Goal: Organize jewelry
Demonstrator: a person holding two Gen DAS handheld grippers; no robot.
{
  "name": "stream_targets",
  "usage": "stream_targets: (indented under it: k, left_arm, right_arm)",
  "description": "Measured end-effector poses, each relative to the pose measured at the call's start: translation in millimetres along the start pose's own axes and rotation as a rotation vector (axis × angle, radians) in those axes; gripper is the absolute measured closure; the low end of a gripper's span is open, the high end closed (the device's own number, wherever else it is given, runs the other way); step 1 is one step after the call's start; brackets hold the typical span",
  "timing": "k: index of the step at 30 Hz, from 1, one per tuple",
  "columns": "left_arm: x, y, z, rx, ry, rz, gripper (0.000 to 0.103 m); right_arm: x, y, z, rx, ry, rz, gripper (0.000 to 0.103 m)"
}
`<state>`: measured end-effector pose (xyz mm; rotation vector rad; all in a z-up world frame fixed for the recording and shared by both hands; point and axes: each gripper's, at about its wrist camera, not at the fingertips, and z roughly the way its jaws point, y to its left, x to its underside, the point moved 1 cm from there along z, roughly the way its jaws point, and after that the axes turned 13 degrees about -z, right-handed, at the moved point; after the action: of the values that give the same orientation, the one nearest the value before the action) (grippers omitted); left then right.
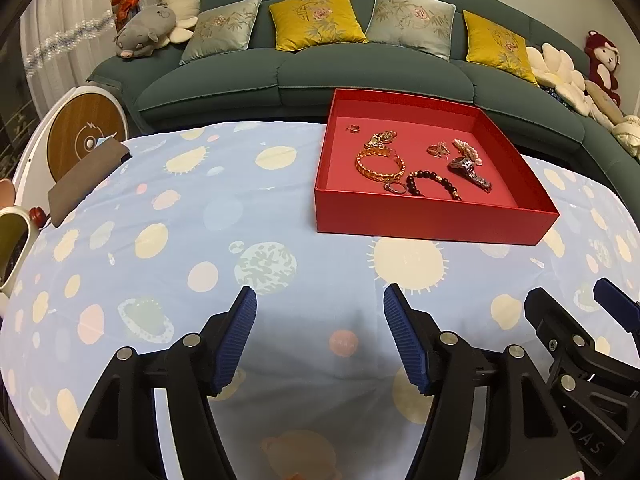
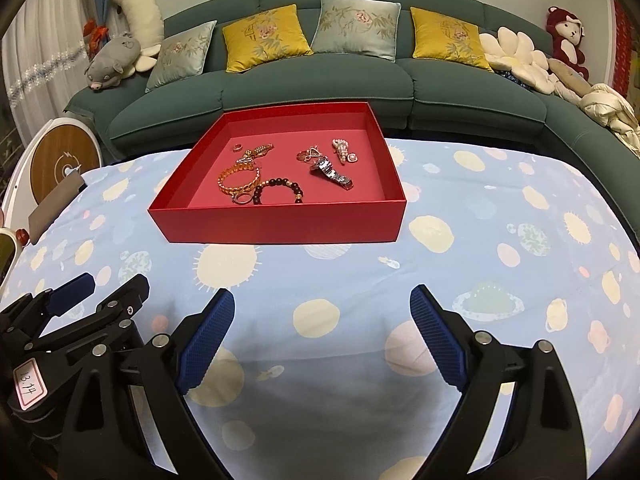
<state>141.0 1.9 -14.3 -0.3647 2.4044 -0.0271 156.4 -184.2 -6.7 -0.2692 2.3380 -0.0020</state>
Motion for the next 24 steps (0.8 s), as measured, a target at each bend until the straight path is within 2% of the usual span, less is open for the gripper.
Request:
stream_targets:
  k: [14, 24]
  left_arm:
    - [-0.7, 1.0, -2.1, -0.001, -0.007, -0.003, 0.039]
    - [-2.4, 2.2, -5.5, -0.005, -0.014, -0.01, 0.034]
  right_arm:
    - [-1.8, 0.5, -2.8, 0.008, -0.006, -0.003, 0.016]
    - [-3.2, -0.1, -5.8, 0.009, -0.013, 0.0, 0.016]
